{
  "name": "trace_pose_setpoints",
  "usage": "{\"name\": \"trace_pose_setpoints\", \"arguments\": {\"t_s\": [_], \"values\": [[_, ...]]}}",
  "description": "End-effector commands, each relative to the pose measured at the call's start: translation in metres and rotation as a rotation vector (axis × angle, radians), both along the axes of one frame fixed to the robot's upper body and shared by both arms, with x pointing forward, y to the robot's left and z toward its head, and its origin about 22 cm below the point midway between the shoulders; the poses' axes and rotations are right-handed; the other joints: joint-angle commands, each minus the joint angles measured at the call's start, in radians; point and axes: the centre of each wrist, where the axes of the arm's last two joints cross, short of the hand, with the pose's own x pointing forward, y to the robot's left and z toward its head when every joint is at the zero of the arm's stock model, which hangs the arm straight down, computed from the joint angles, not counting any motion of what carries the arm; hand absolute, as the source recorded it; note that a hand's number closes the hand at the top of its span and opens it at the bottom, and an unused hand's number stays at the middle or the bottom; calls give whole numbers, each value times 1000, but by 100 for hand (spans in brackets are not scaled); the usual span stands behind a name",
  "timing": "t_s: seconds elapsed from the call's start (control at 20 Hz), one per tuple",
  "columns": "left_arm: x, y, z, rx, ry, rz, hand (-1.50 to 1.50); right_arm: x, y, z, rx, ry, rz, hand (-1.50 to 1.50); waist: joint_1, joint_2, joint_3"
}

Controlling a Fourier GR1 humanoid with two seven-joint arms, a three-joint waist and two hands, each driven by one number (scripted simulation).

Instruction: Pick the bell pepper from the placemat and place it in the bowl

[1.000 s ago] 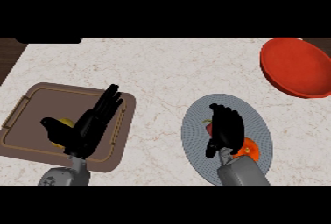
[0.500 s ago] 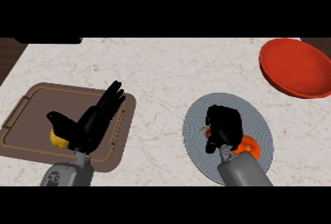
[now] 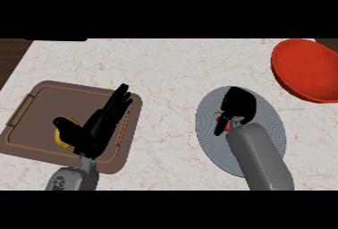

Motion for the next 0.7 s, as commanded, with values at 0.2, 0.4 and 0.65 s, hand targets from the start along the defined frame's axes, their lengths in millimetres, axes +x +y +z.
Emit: {"name": "trace_pose_setpoints", "arguments": {"t_s": [0.2,0.4,0.65], "values": [[-4,10,2,3,2,-2,0,62,-14,26,-111,-17,-204,150,2,2,3],[6,15,-1,-9,6,15,0,66,17,55,-98,-150,-220,150,-16,-3,3],[0,7,-13,-8,13,36,0,59,51,113,-121,-319,-219,150,-31,-9,2]]}}
